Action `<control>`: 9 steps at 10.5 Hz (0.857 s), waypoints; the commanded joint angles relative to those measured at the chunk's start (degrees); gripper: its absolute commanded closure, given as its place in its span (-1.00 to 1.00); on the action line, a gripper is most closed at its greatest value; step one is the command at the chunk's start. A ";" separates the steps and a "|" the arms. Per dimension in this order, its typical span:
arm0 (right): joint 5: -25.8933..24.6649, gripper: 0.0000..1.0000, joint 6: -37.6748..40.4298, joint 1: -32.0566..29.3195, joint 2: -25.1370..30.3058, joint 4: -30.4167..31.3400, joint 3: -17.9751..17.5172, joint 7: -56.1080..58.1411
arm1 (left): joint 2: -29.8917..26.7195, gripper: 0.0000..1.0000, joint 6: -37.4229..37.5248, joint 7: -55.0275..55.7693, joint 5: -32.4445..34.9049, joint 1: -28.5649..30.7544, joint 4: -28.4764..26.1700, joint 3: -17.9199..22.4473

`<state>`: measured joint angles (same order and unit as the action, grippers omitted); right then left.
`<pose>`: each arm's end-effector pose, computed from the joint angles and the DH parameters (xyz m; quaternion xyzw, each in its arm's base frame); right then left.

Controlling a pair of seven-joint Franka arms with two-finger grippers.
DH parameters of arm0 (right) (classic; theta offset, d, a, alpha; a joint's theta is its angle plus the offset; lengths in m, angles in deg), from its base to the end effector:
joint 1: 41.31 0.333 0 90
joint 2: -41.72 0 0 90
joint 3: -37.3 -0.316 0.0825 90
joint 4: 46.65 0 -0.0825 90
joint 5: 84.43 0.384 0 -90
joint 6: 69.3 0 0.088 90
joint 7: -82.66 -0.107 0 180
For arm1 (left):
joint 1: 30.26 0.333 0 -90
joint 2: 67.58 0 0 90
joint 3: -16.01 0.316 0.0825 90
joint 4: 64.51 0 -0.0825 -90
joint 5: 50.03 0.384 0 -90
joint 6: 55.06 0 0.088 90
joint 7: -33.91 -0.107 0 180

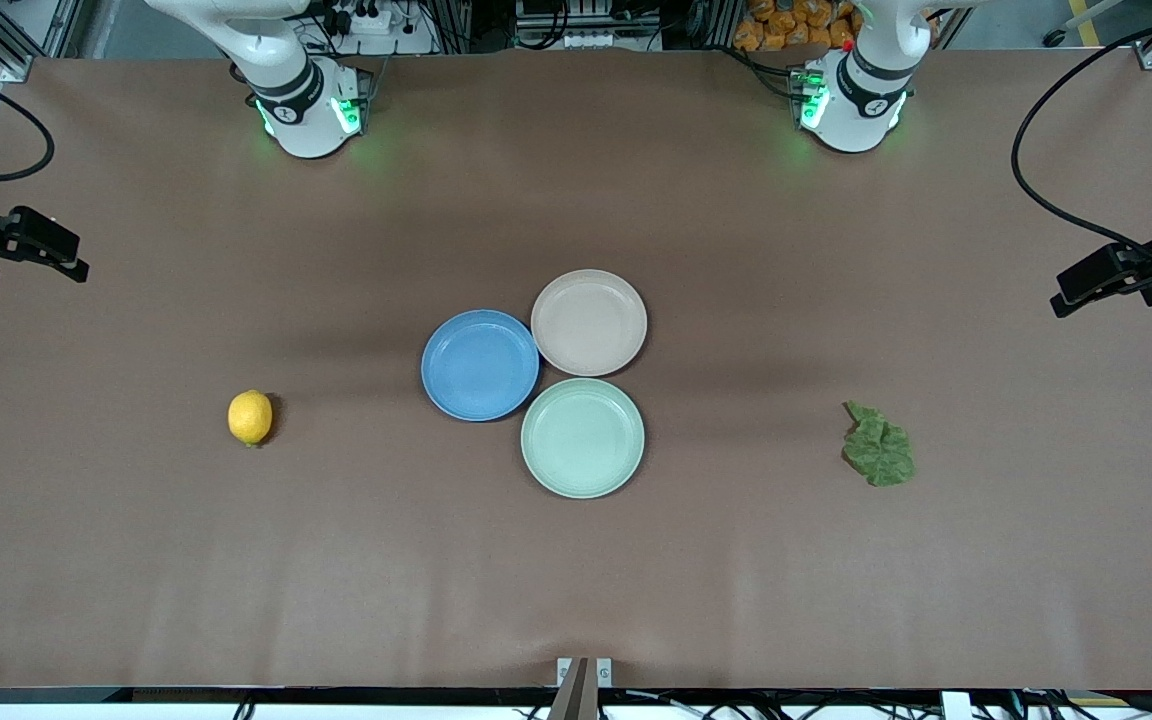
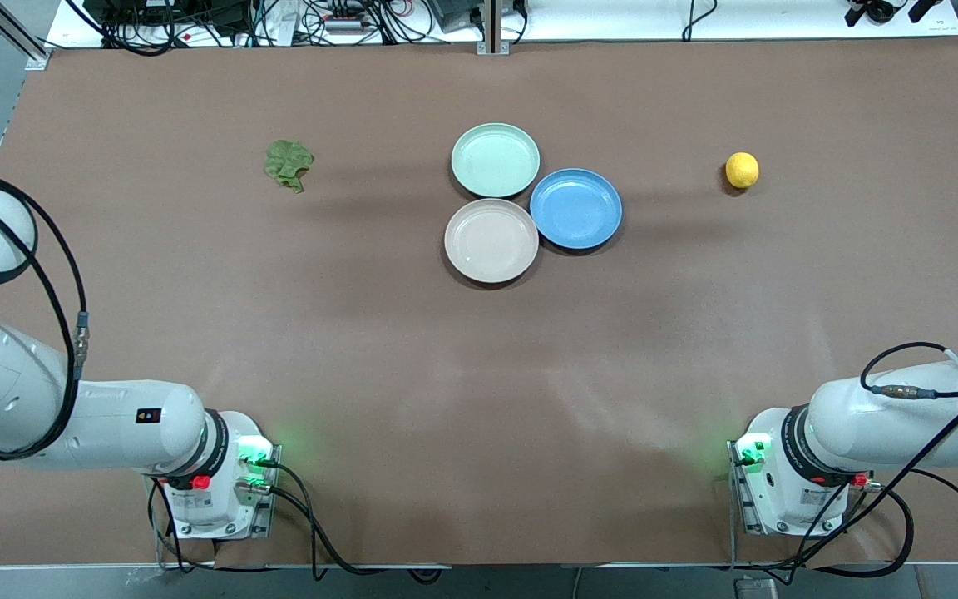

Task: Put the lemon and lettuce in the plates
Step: 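Move the right gripper to the lemon while the left gripper reaches the lettuce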

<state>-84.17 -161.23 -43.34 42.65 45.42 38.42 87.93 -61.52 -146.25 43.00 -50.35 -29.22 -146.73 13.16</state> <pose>0.5516 -0.0300 0.6194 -0.9998 -0.0184 -0.0071 0.0019 0.5898 -0.0175 0.6302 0.9976 0.0637 0.0248 0.0078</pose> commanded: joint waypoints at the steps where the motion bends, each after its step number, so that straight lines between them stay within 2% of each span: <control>1: -0.43 -1.00 -0.09 -0.35 0.92 0.56 -0.33 0.00 | 0.27 -1.00 0.57 -0.92 -1.18 0.02 1.10 0.31; 6: -0.61 -1.00 -0.88 -0.35 0.75 1.17 -0.16 0.00 | 0.27 -1.00 0.57 -0.92 -1.26 -0.07 1.10 0.22; 9: -1.05 -1.00 -7.62 -1.22 0.13 7.13 0.11 0.09 | 0.27 -1.00 0.57 -1.01 -1.26 -0.07 1.10 0.22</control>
<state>-84.34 -165.07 -43.62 42.43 48.56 38.66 87.93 -61.52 -146.24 43.00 -50.36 -29.23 -146.73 13.14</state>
